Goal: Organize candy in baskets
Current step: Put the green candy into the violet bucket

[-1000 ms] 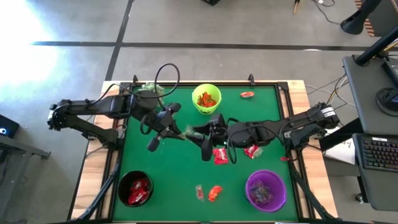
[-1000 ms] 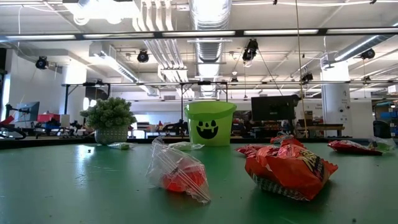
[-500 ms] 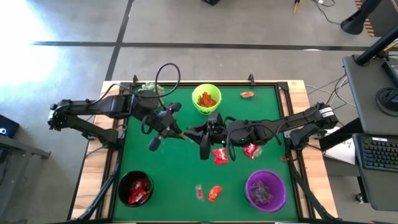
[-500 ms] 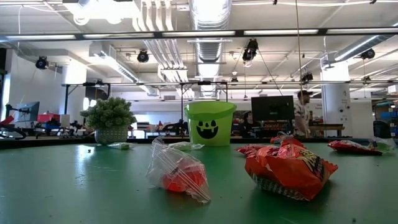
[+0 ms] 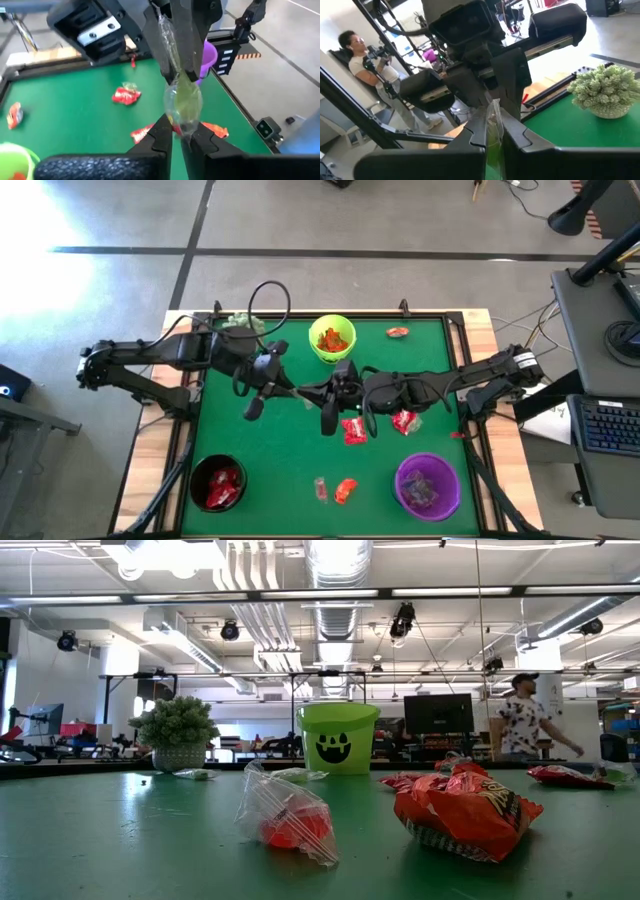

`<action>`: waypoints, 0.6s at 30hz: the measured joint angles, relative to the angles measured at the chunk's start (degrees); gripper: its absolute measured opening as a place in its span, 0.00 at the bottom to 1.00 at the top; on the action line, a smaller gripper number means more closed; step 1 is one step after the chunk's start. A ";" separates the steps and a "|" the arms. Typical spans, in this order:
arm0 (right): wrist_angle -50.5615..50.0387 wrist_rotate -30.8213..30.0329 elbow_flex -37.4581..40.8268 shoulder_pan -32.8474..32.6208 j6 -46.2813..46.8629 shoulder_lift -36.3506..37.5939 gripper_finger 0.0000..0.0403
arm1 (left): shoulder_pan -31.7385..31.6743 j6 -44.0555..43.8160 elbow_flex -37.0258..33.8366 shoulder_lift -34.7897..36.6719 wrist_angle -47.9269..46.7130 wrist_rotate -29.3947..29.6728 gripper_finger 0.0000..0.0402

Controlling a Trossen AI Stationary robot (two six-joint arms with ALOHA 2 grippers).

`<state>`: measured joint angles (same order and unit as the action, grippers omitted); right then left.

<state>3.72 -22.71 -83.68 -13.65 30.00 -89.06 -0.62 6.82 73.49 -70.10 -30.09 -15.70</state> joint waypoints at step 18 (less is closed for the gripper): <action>-29.58 -0.89 0.00 -2.40 14.76 3.99 0.02 | 0.00 1.87 11.34 0.30 -26.40 0.59 0.28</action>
<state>-25.86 -23.59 -83.68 -16.05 44.76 -85.07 -0.62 8.69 84.84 -69.80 -56.49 -15.11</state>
